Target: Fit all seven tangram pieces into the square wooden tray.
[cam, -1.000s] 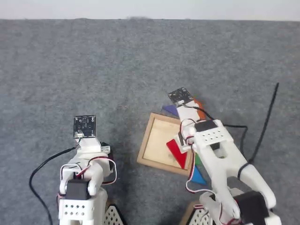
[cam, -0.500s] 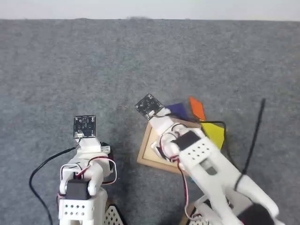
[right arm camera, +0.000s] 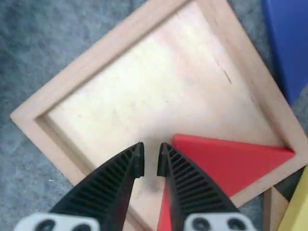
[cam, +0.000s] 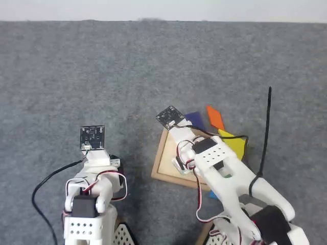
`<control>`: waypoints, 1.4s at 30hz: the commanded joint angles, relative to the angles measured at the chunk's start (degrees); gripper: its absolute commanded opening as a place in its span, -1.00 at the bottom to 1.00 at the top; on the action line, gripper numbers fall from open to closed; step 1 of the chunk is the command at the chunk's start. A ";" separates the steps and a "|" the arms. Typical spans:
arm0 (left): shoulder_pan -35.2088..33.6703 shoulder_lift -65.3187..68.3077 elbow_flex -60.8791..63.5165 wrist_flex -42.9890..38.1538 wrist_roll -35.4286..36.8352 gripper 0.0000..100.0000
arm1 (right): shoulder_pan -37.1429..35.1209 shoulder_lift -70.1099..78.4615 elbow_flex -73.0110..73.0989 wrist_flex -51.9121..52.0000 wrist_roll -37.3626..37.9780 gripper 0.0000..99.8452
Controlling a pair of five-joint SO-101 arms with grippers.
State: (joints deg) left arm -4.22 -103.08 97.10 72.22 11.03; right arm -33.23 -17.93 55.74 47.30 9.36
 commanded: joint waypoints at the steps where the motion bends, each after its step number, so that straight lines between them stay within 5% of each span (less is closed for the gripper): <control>1: -0.35 -1.14 -0.66 0.09 -0.53 -0.97 | 1.54 -2.51 0.09 0.84 0.88 -0.83; 8: -0.35 -1.14 -0.66 0.09 -0.53 -0.97 | 3.47 -20.97 1.85 7.52 -0.88 -0.65; 16: -0.35 -1.14 -0.66 0.09 -0.53 -0.97 | 20.26 -27.74 12.84 1.63 -0.79 -0.65; 20: -0.35 -1.14 -0.66 0.09 -0.53 -0.97 | 20.26 -24.22 13.27 1.36 -0.70 -0.84; 30: -0.35 -1.14 -0.66 0.09 -0.53 -0.97 | 12.09 -13.05 8.53 -0.13 3.60 -0.82; 42: -0.35 -1.14 -0.66 0.09 -0.53 -0.97 | 11.65 10.77 -12.66 -0.31 4.04 -0.82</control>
State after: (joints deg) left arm -4.22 -103.08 97.10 72.22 11.03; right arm -20.57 -12.31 49.85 48.26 12.35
